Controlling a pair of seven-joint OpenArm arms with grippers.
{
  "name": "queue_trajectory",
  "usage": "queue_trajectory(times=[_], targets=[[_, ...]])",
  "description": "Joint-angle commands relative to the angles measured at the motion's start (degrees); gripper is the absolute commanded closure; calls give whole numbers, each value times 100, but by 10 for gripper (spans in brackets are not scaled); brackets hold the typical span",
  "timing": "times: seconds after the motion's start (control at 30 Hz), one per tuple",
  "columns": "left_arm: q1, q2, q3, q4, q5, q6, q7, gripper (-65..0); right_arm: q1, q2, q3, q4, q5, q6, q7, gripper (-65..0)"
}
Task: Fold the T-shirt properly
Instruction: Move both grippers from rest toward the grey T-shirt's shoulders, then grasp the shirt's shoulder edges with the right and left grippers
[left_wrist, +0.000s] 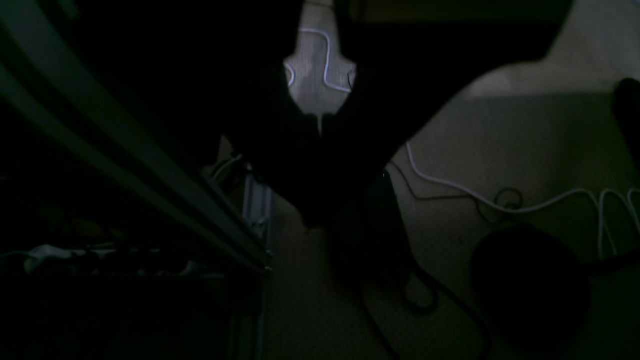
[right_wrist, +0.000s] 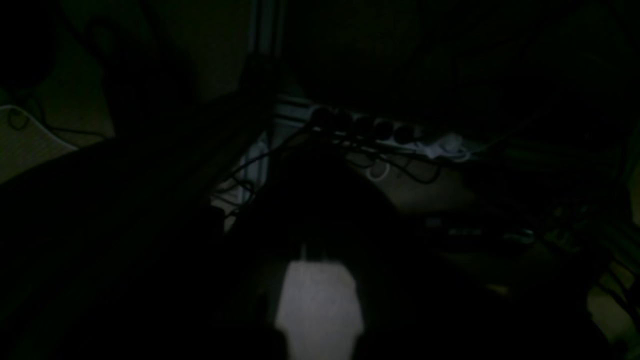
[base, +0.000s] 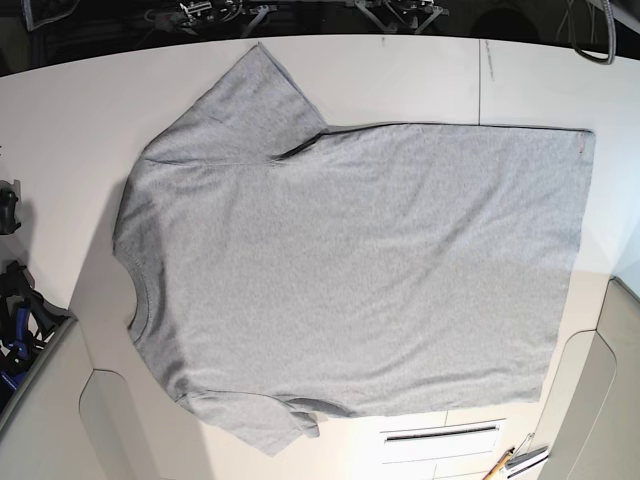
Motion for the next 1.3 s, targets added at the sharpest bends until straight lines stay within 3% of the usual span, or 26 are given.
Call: queue_trajectory(times=[0.0,0.17,0.3,0.67,0.83,0.93,1.03,1.13,1.2,1.27], targets=[[144,-35,-4,70,7,28,-83,0,-70,68,-7,107,22,-37,61,0],[756,-299,-4,599,-15,-356,-179,0,-461,352,-7,678,24,-37,61,0],[1390,-590,-7,1255,-271,-437,-177,0,-984,621,-7,1283,26,-37,57,0],[3696,-1733,-306,3971,-962,-1300,-175,0,-3294,1711,-7,4199,92,-48,55,0],[4730,-2162,-1176,5510,-1073,-1757,-103,0,-4474,2227,164,6203,92,-756,-229,0],[5292,-2417,-1829,6432,-1215,-2332,173,0,-5187,2470,546,7552,92,-1001,-367,0],[5713,-2618,-2564,7248,-1823,-3032,654,0,-5731,2594,1113,8850,142,-1045,-442,0],[5899,-2627,-3362,7864,-2559,-3930,1381,0,-5991,2592,1788,9901,619,-984,-610,0],[5901,-2627,-3807,8120,-3156,-3979,1926,0,-5971,2527,2286,10389,1246,-824,-1032,0],[5904,-2627,-4138,8271,-3790,-3979,2380,0,-5910,2243,2863,10609,1790,-452,-1126,0]])
